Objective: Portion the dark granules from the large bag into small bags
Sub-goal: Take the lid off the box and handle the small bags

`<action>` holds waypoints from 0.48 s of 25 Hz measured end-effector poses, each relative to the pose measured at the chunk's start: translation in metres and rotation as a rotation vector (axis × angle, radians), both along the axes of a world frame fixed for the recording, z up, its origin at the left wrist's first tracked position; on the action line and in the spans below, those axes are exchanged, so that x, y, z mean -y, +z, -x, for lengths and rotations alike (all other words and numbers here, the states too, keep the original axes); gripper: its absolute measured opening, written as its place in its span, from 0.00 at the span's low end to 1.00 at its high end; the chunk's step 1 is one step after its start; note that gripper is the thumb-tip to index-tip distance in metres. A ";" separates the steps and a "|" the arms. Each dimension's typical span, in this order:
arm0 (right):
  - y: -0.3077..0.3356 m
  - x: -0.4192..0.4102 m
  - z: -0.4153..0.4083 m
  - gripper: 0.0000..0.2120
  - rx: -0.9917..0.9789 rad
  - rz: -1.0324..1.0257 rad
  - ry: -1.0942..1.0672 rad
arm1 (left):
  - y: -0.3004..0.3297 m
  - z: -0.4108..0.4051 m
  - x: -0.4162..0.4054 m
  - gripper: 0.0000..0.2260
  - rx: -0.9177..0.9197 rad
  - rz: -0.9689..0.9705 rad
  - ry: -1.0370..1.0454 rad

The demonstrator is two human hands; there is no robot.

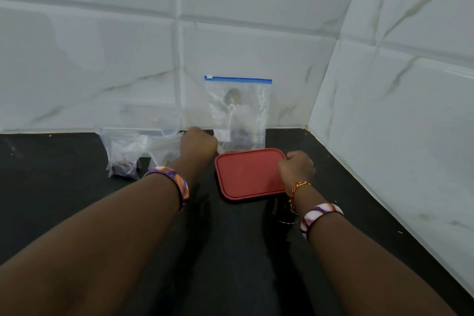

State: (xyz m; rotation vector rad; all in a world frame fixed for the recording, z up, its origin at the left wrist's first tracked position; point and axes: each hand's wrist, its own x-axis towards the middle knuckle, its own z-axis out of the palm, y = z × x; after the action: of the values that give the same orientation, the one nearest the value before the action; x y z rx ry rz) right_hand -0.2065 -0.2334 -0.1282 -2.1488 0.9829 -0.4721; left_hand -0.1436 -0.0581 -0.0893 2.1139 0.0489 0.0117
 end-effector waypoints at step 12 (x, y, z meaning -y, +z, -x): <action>0.024 -0.158 -0.106 0.32 0.020 -0.222 0.916 | -0.019 -0.075 -0.148 0.26 -0.116 0.216 0.598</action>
State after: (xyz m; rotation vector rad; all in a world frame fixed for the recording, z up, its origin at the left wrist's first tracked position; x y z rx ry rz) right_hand -0.1000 -0.0750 -0.1042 -2.1106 -0.0291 0.0675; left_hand -0.0690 0.0900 -0.1083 1.8132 0.7168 0.2291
